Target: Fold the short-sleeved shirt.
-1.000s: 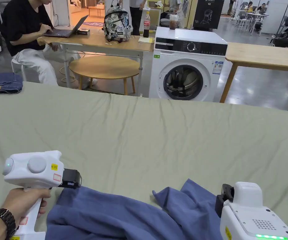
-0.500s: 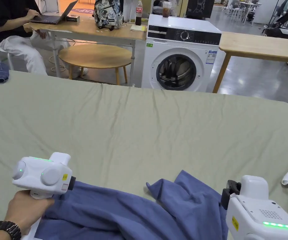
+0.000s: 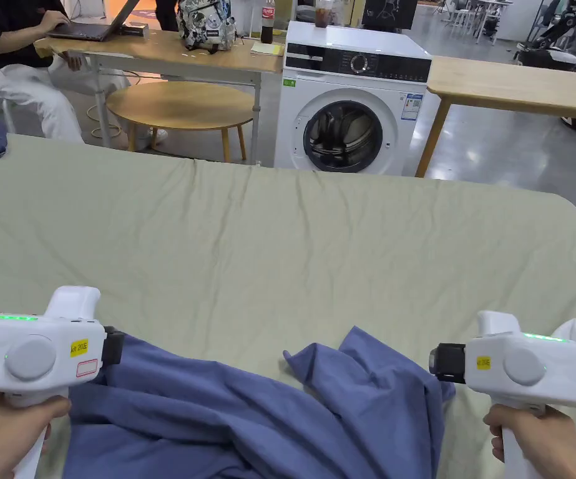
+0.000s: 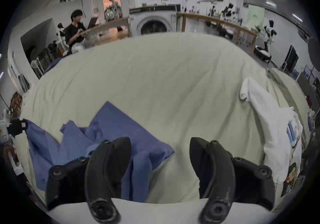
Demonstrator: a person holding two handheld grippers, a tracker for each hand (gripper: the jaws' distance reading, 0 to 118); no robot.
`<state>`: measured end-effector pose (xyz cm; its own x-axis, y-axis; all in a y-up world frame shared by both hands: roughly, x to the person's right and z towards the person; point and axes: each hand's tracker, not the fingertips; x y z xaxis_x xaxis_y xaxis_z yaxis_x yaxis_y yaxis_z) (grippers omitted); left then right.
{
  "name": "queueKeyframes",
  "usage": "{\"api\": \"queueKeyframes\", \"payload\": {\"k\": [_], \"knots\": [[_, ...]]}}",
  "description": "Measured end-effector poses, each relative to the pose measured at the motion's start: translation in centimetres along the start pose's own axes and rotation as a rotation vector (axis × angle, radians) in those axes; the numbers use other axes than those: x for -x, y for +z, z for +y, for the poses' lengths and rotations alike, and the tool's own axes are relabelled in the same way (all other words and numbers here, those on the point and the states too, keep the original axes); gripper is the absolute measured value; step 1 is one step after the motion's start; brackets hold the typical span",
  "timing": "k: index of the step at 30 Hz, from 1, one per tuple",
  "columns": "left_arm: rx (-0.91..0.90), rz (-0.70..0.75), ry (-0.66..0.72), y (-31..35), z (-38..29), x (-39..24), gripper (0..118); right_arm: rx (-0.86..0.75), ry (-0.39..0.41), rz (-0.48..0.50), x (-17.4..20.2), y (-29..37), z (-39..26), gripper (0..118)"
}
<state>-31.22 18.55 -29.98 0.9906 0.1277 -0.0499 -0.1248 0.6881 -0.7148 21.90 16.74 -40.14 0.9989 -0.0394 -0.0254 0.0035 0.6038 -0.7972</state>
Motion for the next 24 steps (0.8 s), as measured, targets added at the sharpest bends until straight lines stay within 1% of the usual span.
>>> {"api": "queueKeyframes", "payload": {"k": [3,6,7,8,9,10,11,12,13,14,15,16,18,20,24], "knots": [[-0.001,0.01,0.003,0.5,-0.3,0.1,0,0.078,-0.025,-0.026,-0.3,-2.5,0.0,72],[-0.002,0.009,0.016,0.7,-0.6,0.1,0,0.141,-0.055,-0.002,-0.2,-4.5,-0.1,72],[-0.001,0.011,0.016,0.8,-0.8,0.1,0,0.156,-0.057,0.019,0.1,-4.9,-0.1,66],[0.002,0.013,0.015,0.8,-0.9,0.0,0,0.167,-0.052,0.028,0.4,-5.2,-0.1,56],[0.005,0.015,0.013,0.8,-1.0,0.0,0,0.173,-0.037,0.017,1.0,-5.1,-0.3,47],[0.007,0.016,0.013,0.6,-1.0,0.0,0,0.176,0.004,-0.039,1.5,-5.1,-0.4,42],[0.01,0.017,0.014,0.5,-1.1,0.0,0,0.172,0.023,-0.057,1.9,-5.1,-0.4,31],[0.013,0.017,0.015,0.5,-1.2,0.0,0,0.164,0.022,-0.044,2.0,-5.0,-0.4,14],[0.016,0.017,0.015,0.4,-1.2,-0.1,0,0.151,0.038,-0.069,2.3,-4.6,-0.5,4],[0.017,0.019,0.015,0.3,-1.3,-0.2,0,0.148,0.073,-0.098,2.4,-4.3,-0.5,4],[0.018,0.017,0.014,0.2,-1.3,-0.2,0,0.143,0.064,-0.046,2.4,-3.9,-0.5,4],[0.02,0.016,0.016,0.2,-1.3,-0.2,0,0.126,0.059,-0.037,2.4,-3.5,-0.6,4],[0.017,0.016,0.019,0.4,-1.3,-0.3,0,0.042,0.066,-0.053,2.7,-1.5,-0.8,3],[0.0,0.019,0.023,1.0,-0.9,-0.2,0,-0.026,0.071,-0.047,2.7,0.3,-0.5,3],[-0.077,0.044,0.019,3.4,0.5,0.2,0,-0.169,0.085,-0.073,2.7,4.5,1.0,3]]}}
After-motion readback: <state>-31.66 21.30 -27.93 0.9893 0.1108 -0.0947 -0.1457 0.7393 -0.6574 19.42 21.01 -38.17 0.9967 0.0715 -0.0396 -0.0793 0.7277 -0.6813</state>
